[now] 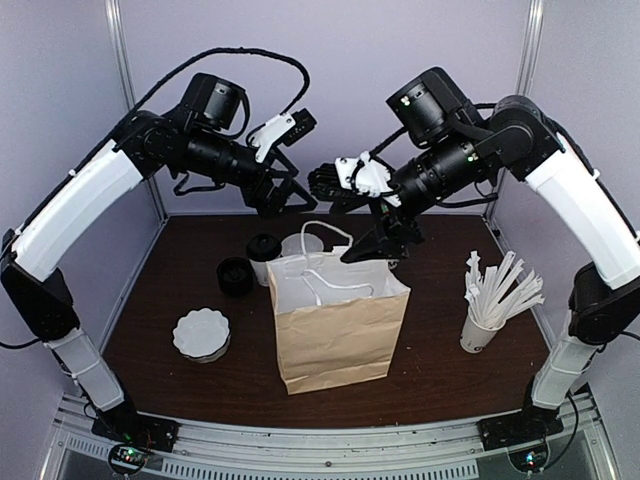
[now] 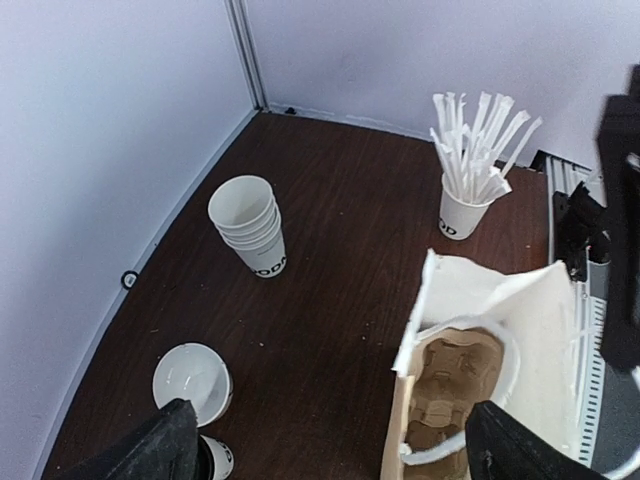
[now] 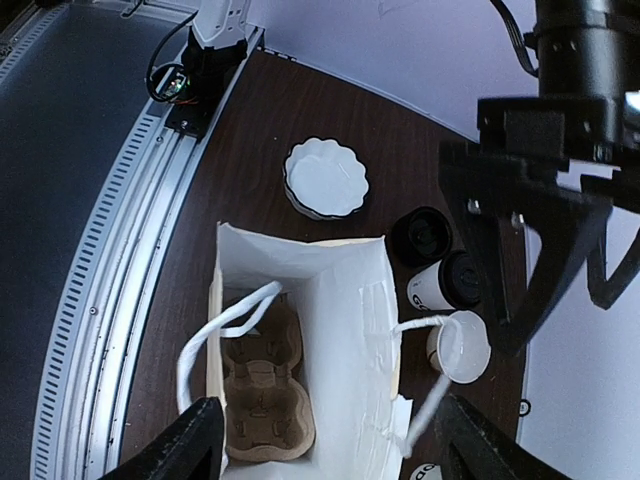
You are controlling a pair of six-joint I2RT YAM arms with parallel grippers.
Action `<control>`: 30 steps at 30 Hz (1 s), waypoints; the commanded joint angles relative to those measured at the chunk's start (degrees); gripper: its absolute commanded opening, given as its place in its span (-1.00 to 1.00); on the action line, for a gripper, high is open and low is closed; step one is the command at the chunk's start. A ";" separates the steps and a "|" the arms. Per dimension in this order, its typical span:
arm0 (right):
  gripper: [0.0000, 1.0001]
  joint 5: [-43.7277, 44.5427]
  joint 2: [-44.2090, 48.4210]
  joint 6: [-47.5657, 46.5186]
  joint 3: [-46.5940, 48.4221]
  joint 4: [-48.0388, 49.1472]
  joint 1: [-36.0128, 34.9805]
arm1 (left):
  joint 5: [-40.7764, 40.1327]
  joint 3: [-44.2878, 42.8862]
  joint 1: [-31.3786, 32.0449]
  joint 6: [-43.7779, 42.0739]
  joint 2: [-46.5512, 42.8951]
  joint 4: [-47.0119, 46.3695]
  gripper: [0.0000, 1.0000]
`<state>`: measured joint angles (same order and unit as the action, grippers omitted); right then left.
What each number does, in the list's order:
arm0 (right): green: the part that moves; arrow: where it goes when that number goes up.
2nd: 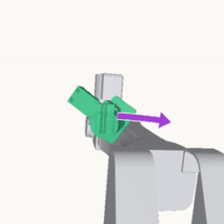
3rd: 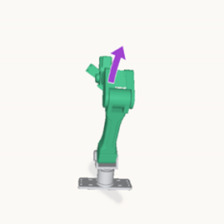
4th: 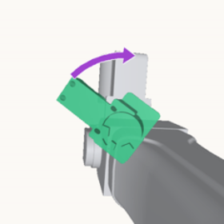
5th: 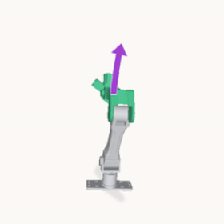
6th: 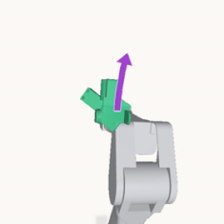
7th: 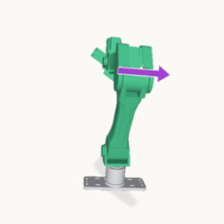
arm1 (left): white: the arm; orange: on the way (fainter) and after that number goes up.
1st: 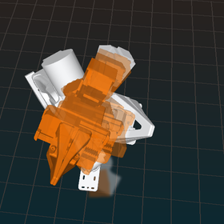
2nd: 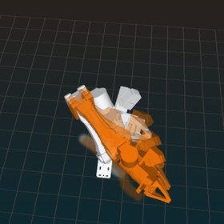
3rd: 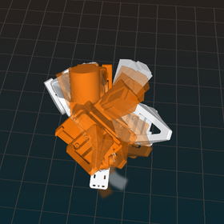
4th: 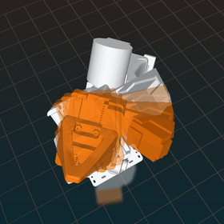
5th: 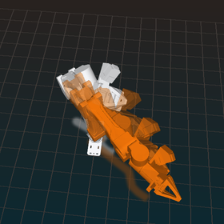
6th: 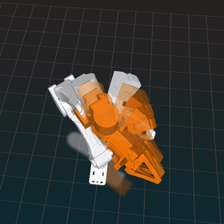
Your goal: Pack the takeout coffee
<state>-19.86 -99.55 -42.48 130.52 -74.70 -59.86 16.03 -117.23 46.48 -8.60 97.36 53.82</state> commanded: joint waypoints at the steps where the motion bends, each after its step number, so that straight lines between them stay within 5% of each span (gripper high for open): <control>1: 0.52 -8.17 4.51 -1.20 1.42 -5.47 2.00 | 6.96 2.27 -0.34 -1.97 -6.87 2.16 0.95; 8: 0.51 -12.06 8.19 -1.46 -10.72 -5.78 2.08 | 3.34 13.11 -0.25 -3.79 -10.49 0.86 0.95; 17: 0.53 -5.86 10.29 -1.14 -21.56 -2.19 -1.32 | 6.24 16.92 2.21 -8.04 -8.50 -3.12 0.88; 23: 0.17 0.27 8.76 2.40 -22.16 4.25 -3.24 | 9.25 11.03 2.30 -7.68 -2.04 -3.63 0.19; 25: -0.25 2.57 8.30 3.47 -21.41 6.07 -3.34 | 9.75 8.88 2.30 -7.38 -0.50 -3.61 -0.26; 27: -0.90 4.05 8.05 4.10 -20.16 6.82 -3.29 | 9.13 6.66 2.30 -6.88 0.17 -3.70 -0.88; 30: -1.00 5.01 7.76 4.06 -16.98 6.80 -3.25 | 8.81 6.05 2.30 -6.18 -0.66 -5.45 -1.00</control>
<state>-18.87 -91.46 -39.70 109.23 -70.76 -63.09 23.86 -108.49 48.75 -15.57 98.04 52.25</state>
